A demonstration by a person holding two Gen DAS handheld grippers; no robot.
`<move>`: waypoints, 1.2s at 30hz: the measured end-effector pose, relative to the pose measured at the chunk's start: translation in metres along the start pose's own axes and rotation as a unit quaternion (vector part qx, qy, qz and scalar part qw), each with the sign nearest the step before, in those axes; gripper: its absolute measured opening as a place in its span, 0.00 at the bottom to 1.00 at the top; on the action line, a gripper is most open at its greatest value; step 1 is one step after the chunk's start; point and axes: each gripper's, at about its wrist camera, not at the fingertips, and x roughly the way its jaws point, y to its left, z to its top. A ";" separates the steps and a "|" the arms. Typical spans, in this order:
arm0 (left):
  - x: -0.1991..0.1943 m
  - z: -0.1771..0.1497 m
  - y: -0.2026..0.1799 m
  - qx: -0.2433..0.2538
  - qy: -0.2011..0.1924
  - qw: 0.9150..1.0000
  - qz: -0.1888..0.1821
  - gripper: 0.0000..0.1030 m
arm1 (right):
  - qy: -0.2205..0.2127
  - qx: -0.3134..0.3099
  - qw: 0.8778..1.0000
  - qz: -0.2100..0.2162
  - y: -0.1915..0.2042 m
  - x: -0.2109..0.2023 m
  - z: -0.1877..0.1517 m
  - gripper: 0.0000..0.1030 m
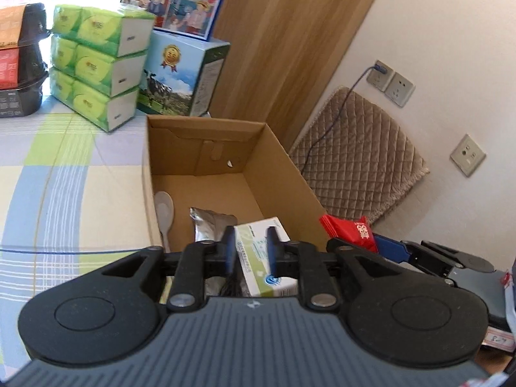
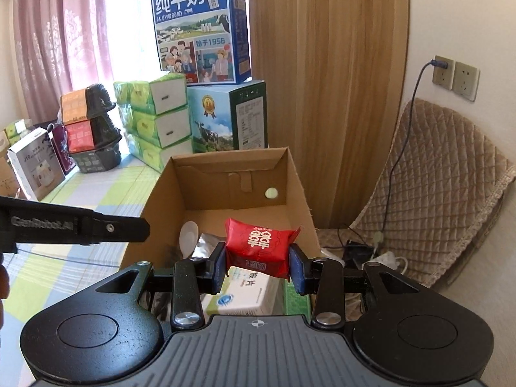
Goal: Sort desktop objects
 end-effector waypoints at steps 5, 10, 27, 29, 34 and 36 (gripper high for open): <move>-0.015 0.000 0.016 -0.005 -0.008 1.000 0.013 0.17 | 0.002 0.000 1.000 0.011 0.004 0.005 0.002 0.36; -0.030 -0.010 0.032 -0.015 -0.016 0.999 0.032 0.25 | 0.001 0.008 0.999 0.042 0.013 0.011 0.009 0.37; -0.083 -0.067 0.031 0.009 -0.027 0.995 0.096 0.98 | 0.024 0.032 0.999 0.019 0.015 -0.032 -0.019 0.88; -0.090 -0.073 0.030 0.009 -0.025 0.995 0.096 0.98 | 0.032 0.024 0.999 0.011 0.017 -0.040 -0.026 0.91; -0.104 -0.087 0.030 -0.006 -0.022 0.996 0.090 0.99 | 0.043 0.019 0.999 0.009 0.025 -0.060 -0.042 0.98; -0.110 -0.092 0.029 -0.007 -0.021 0.995 0.094 0.99 | 0.045 0.012 0.999 0.007 0.030 -0.067 -0.047 0.98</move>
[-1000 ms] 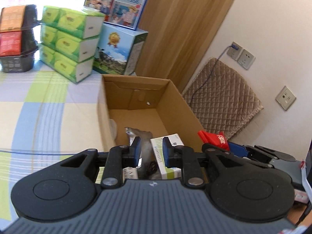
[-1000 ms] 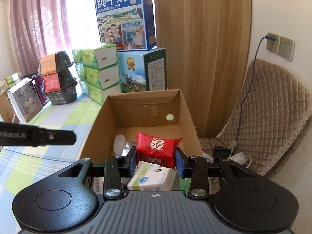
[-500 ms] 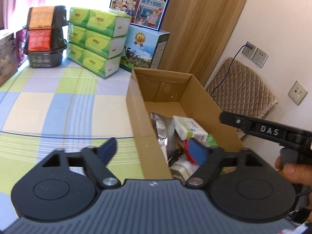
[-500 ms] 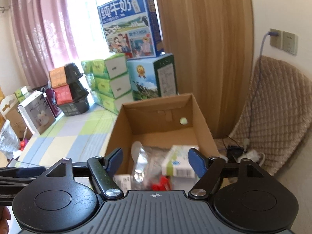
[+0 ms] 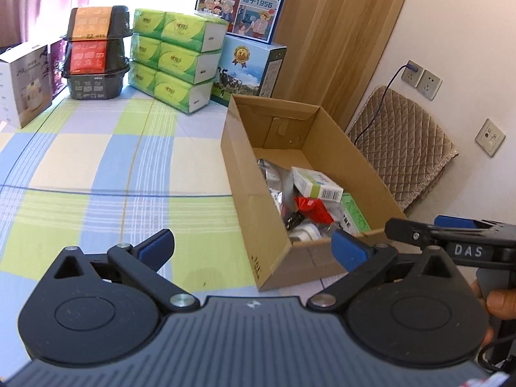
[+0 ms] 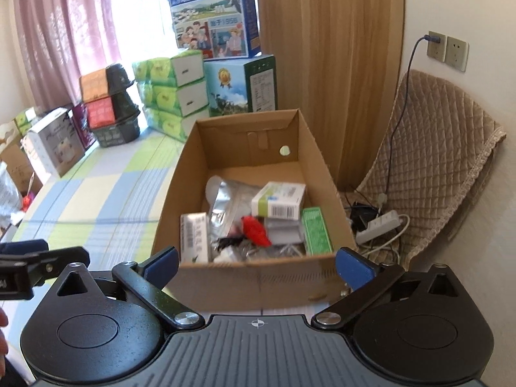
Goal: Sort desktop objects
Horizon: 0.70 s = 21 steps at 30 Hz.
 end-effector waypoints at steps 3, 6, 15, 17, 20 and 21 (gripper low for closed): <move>-0.007 -0.007 0.001 -0.002 0.003 1.000 0.006 0.99 | 0.005 -0.003 1.000 0.000 0.006 -0.007 -0.007 0.98; -0.011 -0.010 0.001 0.000 0.011 1.000 0.003 0.99 | 0.007 -0.001 1.000 0.002 0.010 -0.014 -0.014 0.98; -0.022 -0.026 -0.008 0.018 0.024 0.999 0.032 0.99 | 0.004 0.003 1.000 0.000 0.021 -0.035 -0.028 0.98; -0.023 -0.028 -0.009 0.020 0.025 0.999 0.027 0.99 | 0.004 0.001 1.000 -0.002 0.023 -0.038 -0.032 0.98; -0.026 -0.031 -0.011 0.025 0.019 0.999 0.027 0.99 | 0.004 0.000 1.000 -0.005 0.024 -0.043 -0.035 0.98; -0.026 -0.031 -0.012 0.026 0.018 0.999 0.027 0.99 | 0.004 0.001 1.000 -0.005 0.024 -0.044 -0.036 0.98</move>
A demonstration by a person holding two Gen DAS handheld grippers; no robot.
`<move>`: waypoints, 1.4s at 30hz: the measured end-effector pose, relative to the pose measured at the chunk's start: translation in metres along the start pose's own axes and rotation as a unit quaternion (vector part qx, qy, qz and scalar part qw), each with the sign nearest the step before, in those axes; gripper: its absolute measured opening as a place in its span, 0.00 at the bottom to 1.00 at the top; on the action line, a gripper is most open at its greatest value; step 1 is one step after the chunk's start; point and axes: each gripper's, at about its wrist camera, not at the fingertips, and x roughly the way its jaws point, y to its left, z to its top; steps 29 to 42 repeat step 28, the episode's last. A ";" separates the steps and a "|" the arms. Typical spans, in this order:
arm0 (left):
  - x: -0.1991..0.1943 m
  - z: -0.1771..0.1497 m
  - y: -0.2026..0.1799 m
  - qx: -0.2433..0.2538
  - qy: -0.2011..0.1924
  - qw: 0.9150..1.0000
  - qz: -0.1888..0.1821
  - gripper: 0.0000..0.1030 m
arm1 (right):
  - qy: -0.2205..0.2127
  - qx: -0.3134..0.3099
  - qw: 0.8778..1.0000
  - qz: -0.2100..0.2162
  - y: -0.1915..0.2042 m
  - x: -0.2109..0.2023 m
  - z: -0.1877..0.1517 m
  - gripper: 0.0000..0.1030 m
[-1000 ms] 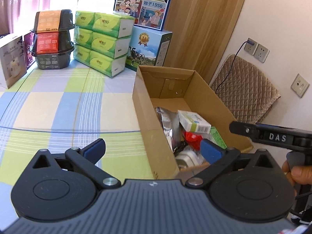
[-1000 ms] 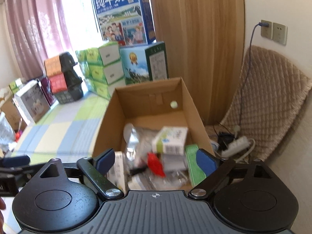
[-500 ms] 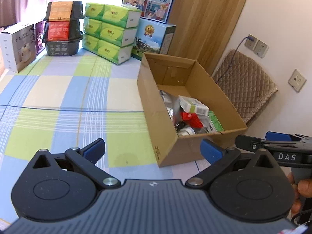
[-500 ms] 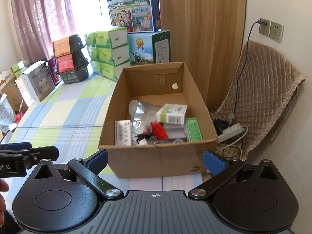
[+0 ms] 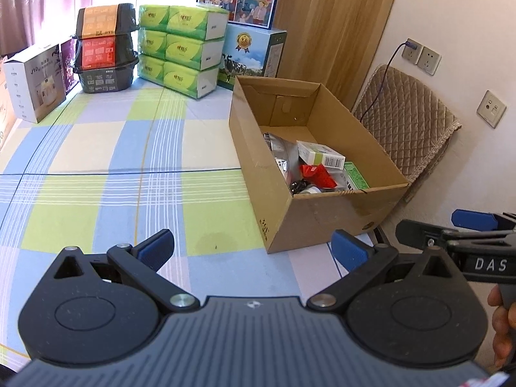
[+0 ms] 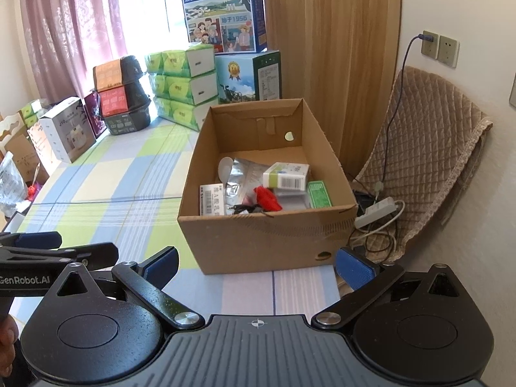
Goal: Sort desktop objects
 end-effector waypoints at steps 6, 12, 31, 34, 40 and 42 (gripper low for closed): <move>-0.001 -0.001 -0.007 0.007 -0.001 1.000 0.000 0.99 | 0.004 0.006 1.000 0.000 -0.002 -0.002 -0.006 0.98; 0.001 0.000 -0.006 0.009 -0.002 1.000 0.003 0.99 | 0.005 0.008 1.000 -0.001 -0.004 -0.002 -0.008 0.98; 0.004 -0.002 -0.005 0.026 -0.008 0.999 0.038 0.99 | 0.006 0.006 1.000 -0.009 -0.006 0.001 -0.005 0.98; 0.004 -0.002 -0.005 0.026 -0.008 0.999 0.038 0.99 | 0.006 0.006 1.000 -0.009 -0.006 0.001 -0.005 0.98; 0.004 -0.002 -0.005 0.026 -0.008 0.999 0.038 0.99 | 0.006 0.006 1.000 -0.009 -0.006 0.001 -0.005 0.98; 0.004 -0.002 -0.005 0.026 -0.008 0.999 0.038 0.99 | 0.006 0.006 1.000 -0.009 -0.006 0.001 -0.005 0.98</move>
